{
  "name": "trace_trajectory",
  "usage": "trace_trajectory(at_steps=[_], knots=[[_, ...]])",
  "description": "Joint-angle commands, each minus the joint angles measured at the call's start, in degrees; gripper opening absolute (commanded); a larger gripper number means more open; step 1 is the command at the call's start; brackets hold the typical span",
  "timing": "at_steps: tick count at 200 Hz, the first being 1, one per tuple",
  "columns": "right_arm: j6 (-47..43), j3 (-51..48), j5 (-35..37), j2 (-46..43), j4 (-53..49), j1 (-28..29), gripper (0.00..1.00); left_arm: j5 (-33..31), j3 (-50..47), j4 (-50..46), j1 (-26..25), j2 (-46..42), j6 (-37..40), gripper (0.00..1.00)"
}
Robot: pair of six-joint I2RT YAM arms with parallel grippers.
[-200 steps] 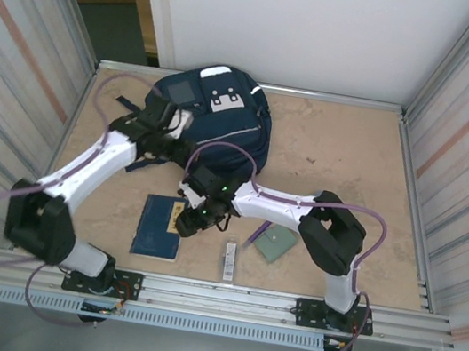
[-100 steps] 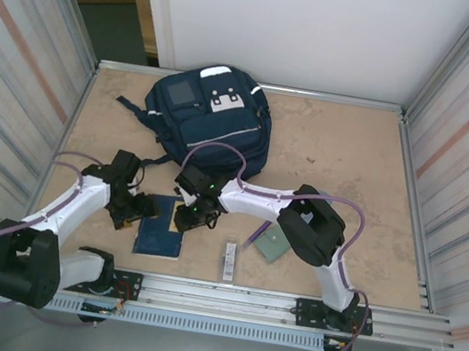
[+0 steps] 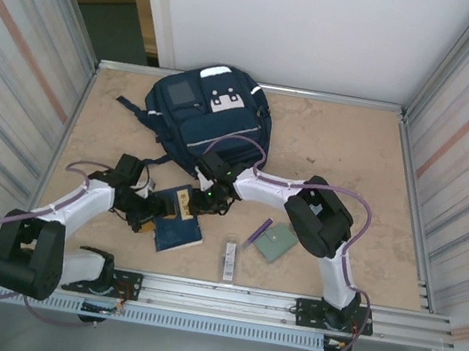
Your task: Pack the student bag
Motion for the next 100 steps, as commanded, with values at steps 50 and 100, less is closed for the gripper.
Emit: trace_trajectory(at_steps=[50,100], knots=[[1.75,-0.81,-2.20,3.22,-1.48,0.80,0.21,-7.88,-1.19,3.46,0.41,1.01,-1.23,0.72],[0.60,-0.89,-5.77,4.16,-0.91,0.84,0.22,8.13,-3.26,19.08,0.18,5.14,-0.96,0.65]])
